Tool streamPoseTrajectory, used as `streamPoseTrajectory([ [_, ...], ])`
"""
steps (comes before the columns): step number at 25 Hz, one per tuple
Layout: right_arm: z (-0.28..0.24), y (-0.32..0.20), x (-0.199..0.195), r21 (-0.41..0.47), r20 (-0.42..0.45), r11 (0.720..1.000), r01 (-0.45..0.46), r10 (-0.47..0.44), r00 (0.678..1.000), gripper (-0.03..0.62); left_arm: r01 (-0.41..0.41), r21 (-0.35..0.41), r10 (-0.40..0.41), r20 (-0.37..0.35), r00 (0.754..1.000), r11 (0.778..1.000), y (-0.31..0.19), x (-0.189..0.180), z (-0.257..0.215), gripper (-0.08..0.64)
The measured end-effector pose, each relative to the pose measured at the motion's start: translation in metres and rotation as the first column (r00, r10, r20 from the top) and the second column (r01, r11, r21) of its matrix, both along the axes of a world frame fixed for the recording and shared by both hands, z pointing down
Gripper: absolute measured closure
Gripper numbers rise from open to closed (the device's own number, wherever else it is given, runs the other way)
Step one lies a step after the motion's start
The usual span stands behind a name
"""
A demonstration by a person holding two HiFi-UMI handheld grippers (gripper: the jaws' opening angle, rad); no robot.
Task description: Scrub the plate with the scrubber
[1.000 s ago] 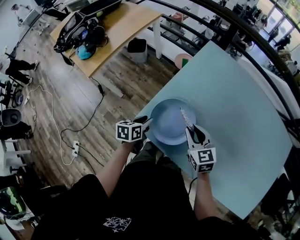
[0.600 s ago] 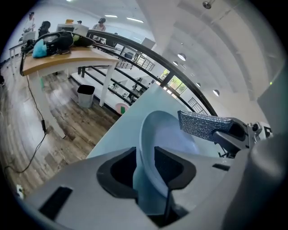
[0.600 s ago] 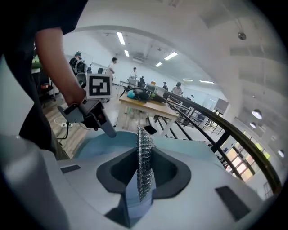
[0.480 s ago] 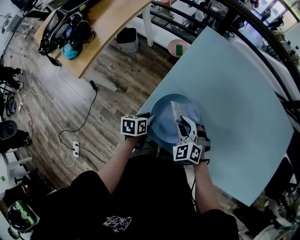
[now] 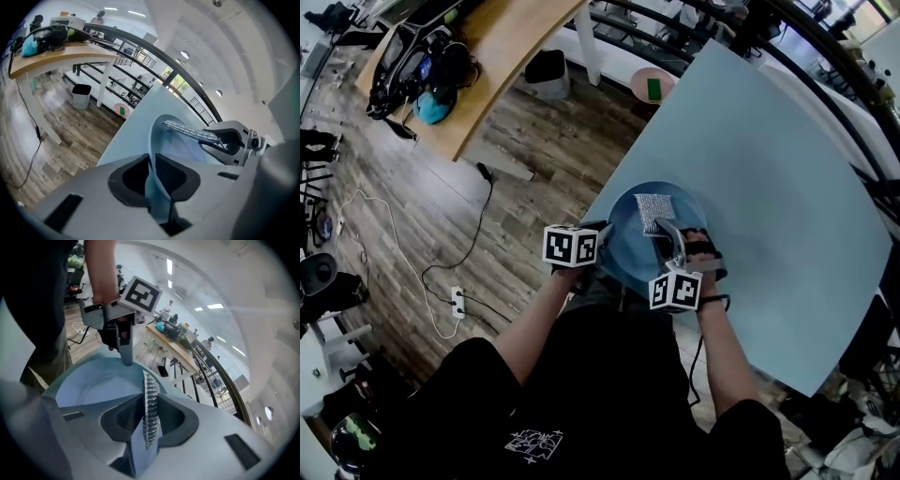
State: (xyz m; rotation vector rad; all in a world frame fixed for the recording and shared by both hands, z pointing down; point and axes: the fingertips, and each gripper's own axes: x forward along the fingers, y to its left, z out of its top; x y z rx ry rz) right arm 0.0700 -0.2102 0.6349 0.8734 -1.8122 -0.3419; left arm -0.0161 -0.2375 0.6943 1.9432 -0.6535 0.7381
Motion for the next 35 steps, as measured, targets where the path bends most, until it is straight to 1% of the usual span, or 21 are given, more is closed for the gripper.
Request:
streamPoseTrajectory([
  [3,0.012,0.003,-0.002,-0.033,-0.083,0.991,0.133,-0.135,0.987,0.508,0.004,-0.02,-0.004,-0.012,1.0,1.0,-0.002,0.001,0.0,0.515],
  [5,0.016,0.005,0.005,-0.063,-0.127,0.979,0.192,-0.199,0.972,0.508,0.01,-0.024,-0.01,-0.014,1.0,1.0,-0.002,0.003,0.0,0.518],
  [10,0.027,0.01,0.023,-0.166,-0.182,0.949,0.268,-0.297,0.937,0.508,0.063,-0.017,-0.063,-0.014,0.998,0.998,-0.003,0.002,0.0,0.525],
  [14,0.038,0.026,0.037,-0.248,-0.2,0.922,0.295,-0.347,0.916,0.506,0.12,-0.006,-0.12,-0.017,0.993,0.993,-0.001,0.001,-0.001,0.529],
  [17,0.041,0.042,0.049,-0.296,-0.195,0.909,0.293,-0.358,0.913,0.505,0.159,0.01,-0.159,-0.007,0.987,0.987,0.001,0.001,-0.001,0.532],
  [21,0.039,0.065,0.061,-0.365,-0.176,0.886,0.285,-0.366,0.914,0.505,0.178,0.029,-0.178,0.014,0.984,0.984,0.002,-0.002,-0.003,0.534],
  [26,0.035,0.096,0.07,-0.453,-0.127,0.833,0.316,-0.412,0.903,0.503,0.206,0.052,-0.208,0.037,0.977,0.977,0.0,-0.001,-0.001,0.534],
  [30,0.026,0.121,0.073,-0.498,-0.083,0.794,0.348,-0.443,0.892,0.503,0.232,0.07,-0.236,0.063,0.97,0.97,0.002,-0.002,-0.002,0.537],
  [35,0.017,0.148,0.063,-0.533,-0.042,0.741,0.408,-0.505,0.862,0.503,0.257,0.08,-0.263,0.082,0.961,0.963,0.005,-0.005,-0.002,0.537],
])
